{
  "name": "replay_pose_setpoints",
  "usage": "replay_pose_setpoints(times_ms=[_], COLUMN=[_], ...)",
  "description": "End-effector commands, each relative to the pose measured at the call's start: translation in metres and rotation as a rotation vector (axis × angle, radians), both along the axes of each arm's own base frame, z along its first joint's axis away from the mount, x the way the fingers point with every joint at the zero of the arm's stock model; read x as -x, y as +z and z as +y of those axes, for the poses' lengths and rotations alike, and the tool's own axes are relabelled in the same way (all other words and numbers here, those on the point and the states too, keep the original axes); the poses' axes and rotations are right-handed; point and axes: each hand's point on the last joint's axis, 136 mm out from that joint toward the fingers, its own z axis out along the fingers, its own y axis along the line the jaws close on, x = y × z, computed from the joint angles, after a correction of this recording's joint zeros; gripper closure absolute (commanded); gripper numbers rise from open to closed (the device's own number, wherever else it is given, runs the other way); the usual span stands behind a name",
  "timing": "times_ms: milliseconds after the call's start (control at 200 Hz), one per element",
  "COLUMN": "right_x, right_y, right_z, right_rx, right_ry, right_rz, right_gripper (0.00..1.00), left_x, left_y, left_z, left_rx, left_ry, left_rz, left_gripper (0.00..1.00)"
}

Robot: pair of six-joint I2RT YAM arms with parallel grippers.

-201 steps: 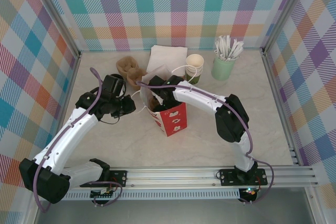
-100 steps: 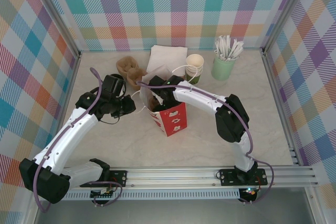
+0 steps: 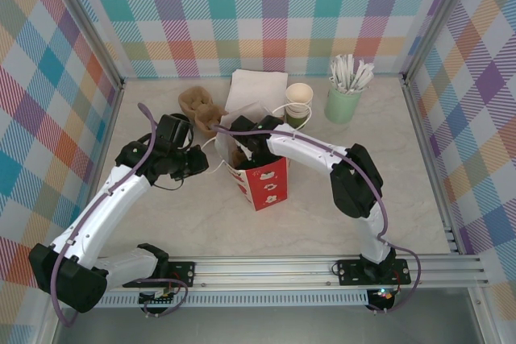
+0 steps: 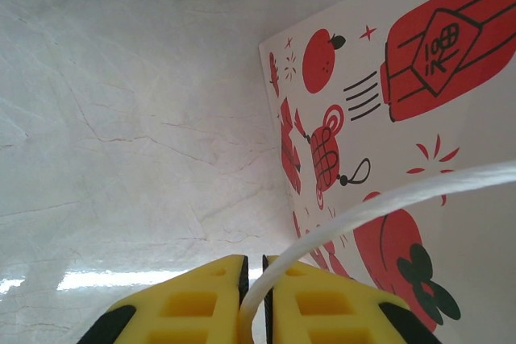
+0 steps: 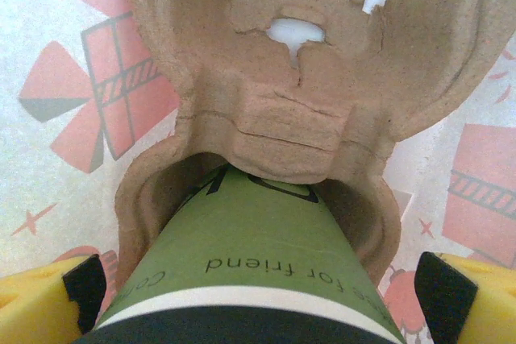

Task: Pack the takeout coffee

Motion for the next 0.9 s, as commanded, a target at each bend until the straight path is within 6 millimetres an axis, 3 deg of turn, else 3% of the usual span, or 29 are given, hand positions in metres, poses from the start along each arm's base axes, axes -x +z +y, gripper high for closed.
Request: replay_pose_setpoints(times_ms=[0, 350, 895], right_x=[-0.001, -0.004, -0.002], right_y=[0.019, 0.035, 0.037], right_z=[0.002, 0.004, 0.004], right_rx=[-0.027, -0.045, -0.051], right_ry=[0.007, -0.010, -0.014], right_rz=[-0.024, -0.033, -0.031], right_gripper=[0.00, 0.00, 0.00], left_x=[0.001, 0.003, 0.003], left_y=[0.017, 0.029, 0.027], left_z=[-0.002, -0.008, -0.007], left_rx=[0.022, 0.059, 0.047], left_ry=[-0.024, -0.037, -0.034], left_rz=[-0.043, -0.076, -0.070], left_gripper=[0.84, 0.84, 0.84])
